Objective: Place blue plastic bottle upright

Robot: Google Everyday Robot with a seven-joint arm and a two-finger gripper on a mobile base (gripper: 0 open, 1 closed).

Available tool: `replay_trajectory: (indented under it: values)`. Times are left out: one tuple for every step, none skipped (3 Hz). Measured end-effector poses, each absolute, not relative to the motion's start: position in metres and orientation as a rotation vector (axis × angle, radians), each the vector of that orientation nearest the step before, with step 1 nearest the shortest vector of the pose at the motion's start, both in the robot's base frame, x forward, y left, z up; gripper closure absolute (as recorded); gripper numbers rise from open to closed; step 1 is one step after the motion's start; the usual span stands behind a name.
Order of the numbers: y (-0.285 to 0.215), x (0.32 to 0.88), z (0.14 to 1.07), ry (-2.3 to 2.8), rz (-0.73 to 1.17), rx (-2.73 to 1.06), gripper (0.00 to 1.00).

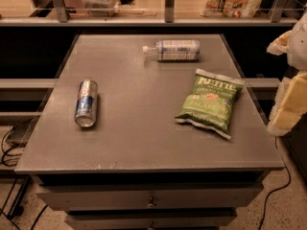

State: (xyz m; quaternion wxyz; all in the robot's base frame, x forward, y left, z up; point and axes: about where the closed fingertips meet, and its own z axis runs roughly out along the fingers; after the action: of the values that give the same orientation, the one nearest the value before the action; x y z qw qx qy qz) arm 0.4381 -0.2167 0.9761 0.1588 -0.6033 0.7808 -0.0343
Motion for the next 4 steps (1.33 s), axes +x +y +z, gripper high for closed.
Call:
replay_trajectory:
  values:
    - [-0.217, 0.438, 0.976, 2.232, -0.098, -1.725, 0.0]
    - [-0.216, 0.439, 0.978, 2.221, -0.121, -1.737, 0.0]
    - [-0.211, 0.449, 0.979, 2.182, -0.165, -1.812, 0.0]
    - [-0.201, 0.469, 0.977, 2.123, -0.221, -1.911, 0.0]
